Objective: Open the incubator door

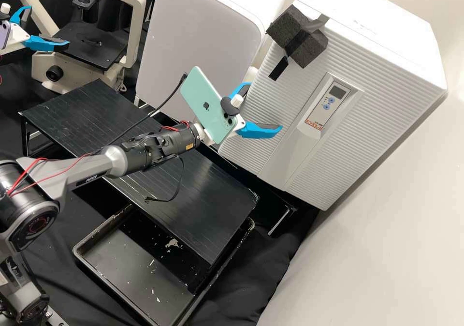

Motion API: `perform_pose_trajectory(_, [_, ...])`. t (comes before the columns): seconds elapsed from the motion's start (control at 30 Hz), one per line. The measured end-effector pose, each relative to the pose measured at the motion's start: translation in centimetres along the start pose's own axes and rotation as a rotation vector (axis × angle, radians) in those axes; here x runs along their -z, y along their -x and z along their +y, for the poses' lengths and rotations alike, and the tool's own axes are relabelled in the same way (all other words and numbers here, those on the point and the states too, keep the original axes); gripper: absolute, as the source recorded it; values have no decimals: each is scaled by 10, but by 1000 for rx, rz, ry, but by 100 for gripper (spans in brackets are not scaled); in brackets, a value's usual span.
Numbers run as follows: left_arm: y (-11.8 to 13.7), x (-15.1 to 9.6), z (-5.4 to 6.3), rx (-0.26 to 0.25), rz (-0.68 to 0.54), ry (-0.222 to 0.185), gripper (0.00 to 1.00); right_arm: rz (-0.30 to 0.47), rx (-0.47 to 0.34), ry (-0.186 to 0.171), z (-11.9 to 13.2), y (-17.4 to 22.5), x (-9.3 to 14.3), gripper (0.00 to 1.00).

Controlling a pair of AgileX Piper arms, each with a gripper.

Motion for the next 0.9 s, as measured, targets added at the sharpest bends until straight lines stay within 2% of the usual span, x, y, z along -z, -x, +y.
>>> perform_pose_trajectory(0.13, [0,0,0,0,0,0,100,-12,3,14,0,3,4,0])
perform_pose_trajectory(0.33, [0,0,0,0,0,0,100,-24,12,4,0,6,8,0])
perform_pose_trajectory(0.47, [0,0,0,0,0,0,100,-29,21,13,0,5,9,0])
perform_pose_trajectory(0.67, [0,0,0,0,0,0,100,-39,20,-7,-1,5,10,0])
perform_pose_trajectory(0.9, [0,0,0,0,0,0,100,-42,21,20,-1,6,11,0])
